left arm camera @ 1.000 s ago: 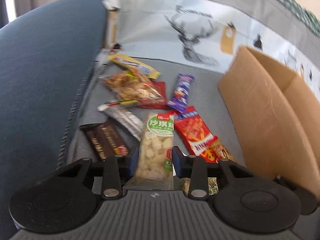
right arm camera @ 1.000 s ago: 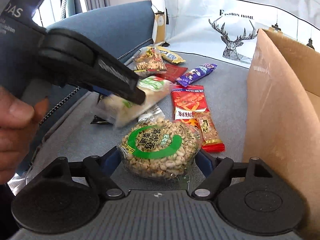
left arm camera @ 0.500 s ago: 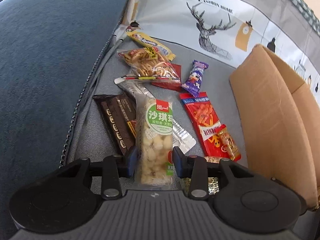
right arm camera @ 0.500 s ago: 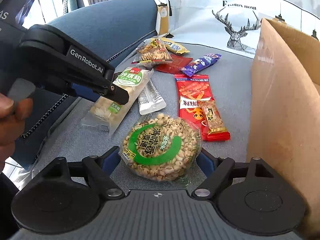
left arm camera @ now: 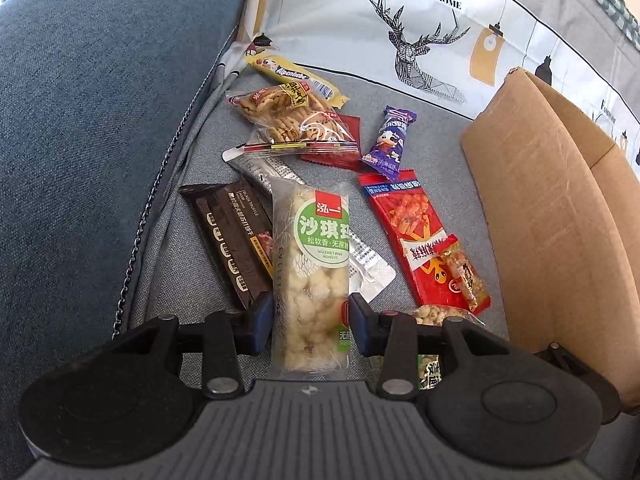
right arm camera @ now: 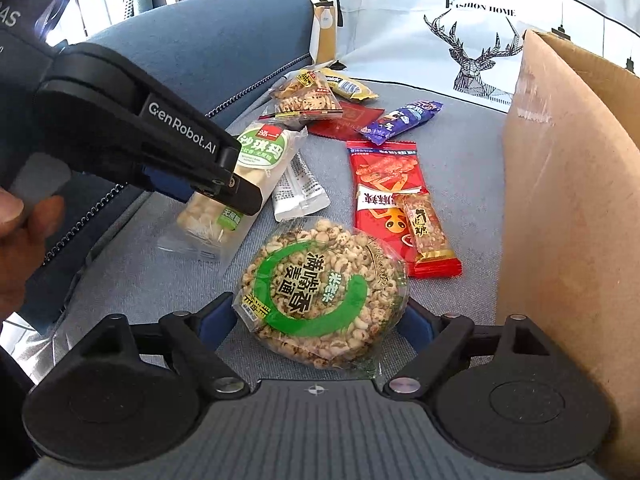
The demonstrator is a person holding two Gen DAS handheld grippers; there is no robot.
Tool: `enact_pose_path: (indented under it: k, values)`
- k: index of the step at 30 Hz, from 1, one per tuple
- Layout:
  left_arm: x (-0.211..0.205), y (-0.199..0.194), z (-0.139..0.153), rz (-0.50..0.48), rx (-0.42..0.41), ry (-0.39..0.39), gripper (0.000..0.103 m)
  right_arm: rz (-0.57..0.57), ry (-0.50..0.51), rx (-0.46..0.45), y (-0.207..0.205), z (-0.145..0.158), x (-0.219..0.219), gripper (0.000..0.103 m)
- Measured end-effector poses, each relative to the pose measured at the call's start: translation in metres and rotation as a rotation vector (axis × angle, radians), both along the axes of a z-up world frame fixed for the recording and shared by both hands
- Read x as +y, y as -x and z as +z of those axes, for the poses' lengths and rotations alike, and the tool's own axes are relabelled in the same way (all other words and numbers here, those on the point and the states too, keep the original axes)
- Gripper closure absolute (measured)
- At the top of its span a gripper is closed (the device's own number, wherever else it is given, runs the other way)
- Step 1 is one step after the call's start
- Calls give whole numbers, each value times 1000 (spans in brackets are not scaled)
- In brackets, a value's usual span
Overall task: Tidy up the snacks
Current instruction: 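Lift the grain bag with the right tool while the left lifts the pastry pack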
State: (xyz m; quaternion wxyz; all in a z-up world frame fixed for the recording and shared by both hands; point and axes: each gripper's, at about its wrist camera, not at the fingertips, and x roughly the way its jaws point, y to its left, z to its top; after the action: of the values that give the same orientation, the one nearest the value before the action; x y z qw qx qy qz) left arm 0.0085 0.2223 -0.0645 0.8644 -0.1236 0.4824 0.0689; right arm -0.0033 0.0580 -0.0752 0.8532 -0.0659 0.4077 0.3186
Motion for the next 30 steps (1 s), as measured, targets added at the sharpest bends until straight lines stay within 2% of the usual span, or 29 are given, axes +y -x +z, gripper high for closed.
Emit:
enact_pose_path:
  k: [11, 18, 23, 30]
  values:
    - [-1, -1, -1, -11, 8, -9, 58, 7, 3, -16, 3, 2, -2, 20]
    - [-4, -1, 1, -23, -2, -34, 61, 28, 10, -67, 9, 8, -4, 22]
    - [-2, 8, 19, -3, -83, -19, 64, 55, 2, -123, 18, 21, -7, 22]
    - [1, 27, 52, 26, -226, 19, 64, 89, -72, -207, 36, 55, -23, 22]
